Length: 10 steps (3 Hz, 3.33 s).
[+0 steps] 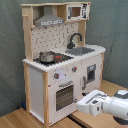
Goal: Play with the kitchen
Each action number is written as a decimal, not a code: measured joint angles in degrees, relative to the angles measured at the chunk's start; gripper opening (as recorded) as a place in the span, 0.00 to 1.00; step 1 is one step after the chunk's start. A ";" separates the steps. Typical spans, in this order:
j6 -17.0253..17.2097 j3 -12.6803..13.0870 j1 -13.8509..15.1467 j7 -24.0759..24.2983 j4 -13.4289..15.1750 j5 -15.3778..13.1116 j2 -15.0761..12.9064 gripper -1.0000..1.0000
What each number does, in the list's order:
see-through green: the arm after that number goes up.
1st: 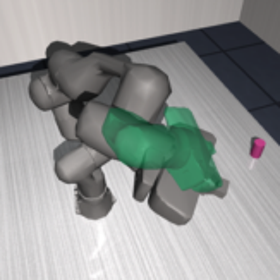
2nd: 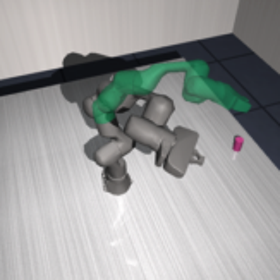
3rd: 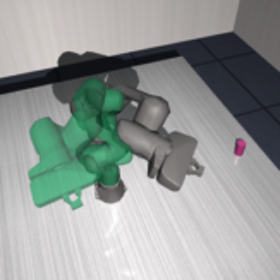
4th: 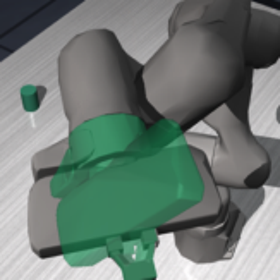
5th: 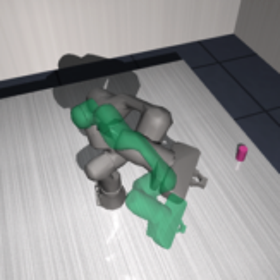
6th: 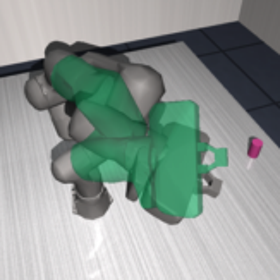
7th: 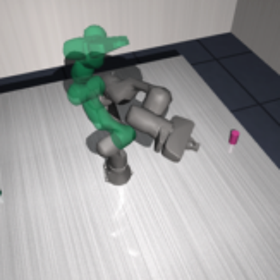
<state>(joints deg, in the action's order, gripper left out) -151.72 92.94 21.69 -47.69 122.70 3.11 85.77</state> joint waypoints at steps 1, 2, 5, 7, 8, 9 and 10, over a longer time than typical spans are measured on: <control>-0.32 -1.90 5.66 -0.13 -1.31 -0.01 -0.03 1.00; -3.18 -2.26 9.48 -1.94 1.50 -0.05 -0.03 1.00; -16.50 -2.57 13.34 -4.81 9.93 -0.05 -0.04 1.00; -21.36 -2.19 21.79 -4.99 4.16 -0.05 -0.03 1.00; -21.99 -2.18 26.15 -5.32 0.29 -0.05 -0.03 1.00; -23.19 -1.84 30.98 -5.45 -3.00 -0.05 -0.03 1.00; -23.92 -1.67 31.36 -5.14 -3.91 0.28 -0.11 1.00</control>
<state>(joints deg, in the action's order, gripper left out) -175.63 91.27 53.05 -52.83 118.78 3.39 85.66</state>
